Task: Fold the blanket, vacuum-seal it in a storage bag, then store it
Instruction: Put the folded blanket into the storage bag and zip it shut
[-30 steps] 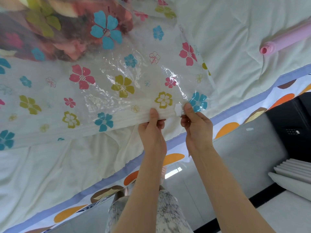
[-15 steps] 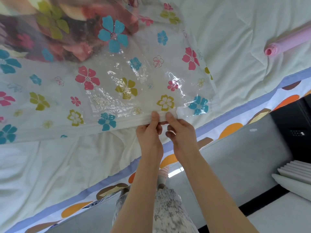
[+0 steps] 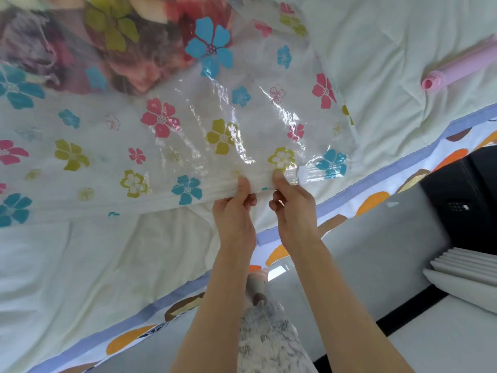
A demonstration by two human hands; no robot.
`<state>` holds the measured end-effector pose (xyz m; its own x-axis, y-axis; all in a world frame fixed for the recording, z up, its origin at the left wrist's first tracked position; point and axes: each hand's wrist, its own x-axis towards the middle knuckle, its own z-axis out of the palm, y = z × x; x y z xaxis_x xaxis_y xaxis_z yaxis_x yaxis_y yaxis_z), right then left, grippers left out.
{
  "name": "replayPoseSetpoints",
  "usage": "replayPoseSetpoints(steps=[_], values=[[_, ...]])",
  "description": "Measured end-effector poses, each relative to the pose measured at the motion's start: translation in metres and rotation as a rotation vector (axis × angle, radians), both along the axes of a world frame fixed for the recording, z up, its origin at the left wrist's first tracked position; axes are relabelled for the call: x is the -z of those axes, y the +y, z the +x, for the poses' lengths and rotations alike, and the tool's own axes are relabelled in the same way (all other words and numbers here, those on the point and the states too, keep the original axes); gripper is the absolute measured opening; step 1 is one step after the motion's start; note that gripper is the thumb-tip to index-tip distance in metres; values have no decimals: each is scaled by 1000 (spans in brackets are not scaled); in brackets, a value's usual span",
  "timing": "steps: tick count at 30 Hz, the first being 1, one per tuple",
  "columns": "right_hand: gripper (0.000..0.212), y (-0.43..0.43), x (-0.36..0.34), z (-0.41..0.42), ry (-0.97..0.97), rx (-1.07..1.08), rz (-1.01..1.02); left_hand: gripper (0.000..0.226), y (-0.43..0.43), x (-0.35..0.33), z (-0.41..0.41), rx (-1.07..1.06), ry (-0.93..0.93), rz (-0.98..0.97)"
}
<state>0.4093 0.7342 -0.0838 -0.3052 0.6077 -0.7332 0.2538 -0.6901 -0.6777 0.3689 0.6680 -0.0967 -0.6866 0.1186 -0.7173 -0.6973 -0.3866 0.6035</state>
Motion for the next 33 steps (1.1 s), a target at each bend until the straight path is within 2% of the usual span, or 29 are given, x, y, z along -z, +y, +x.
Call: replayPoseSetpoints(steps=[2,5,8,11,16,19,24,27,29,31,33], values=[[29,-5,0,-4,8,-13,29,22,0,-3,0,-15,-9,13],[32,-9,-1,-12,-18,76,46,32,1,-3,0,-30,-41,37],[18,-8,-3,-16,-54,168,20,18,-2,-2,2,13,-39,109],[19,-4,-3,-17,-70,224,2,13,-14,-1,0,46,-36,110],[16,-10,5,-9,64,32,-94,16,-27,0,-13,-28,5,-3],[16,-21,6,-14,79,-120,-62,16,-23,-3,-14,-50,-36,-4],[13,-27,2,-26,17,7,-79,11,-23,1,-9,-78,-79,20],[16,-24,1,-25,25,22,-133,12,-30,0,-9,-194,-92,85],[11,-19,0,-22,71,-15,-188,8,-36,0,-13,-275,-65,9],[9,-11,0,-18,110,-27,-254,14,-39,-2,-15,-270,-46,-108],[12,-1,1,-12,129,48,-289,16,-39,-3,-18,-290,-49,-153]])
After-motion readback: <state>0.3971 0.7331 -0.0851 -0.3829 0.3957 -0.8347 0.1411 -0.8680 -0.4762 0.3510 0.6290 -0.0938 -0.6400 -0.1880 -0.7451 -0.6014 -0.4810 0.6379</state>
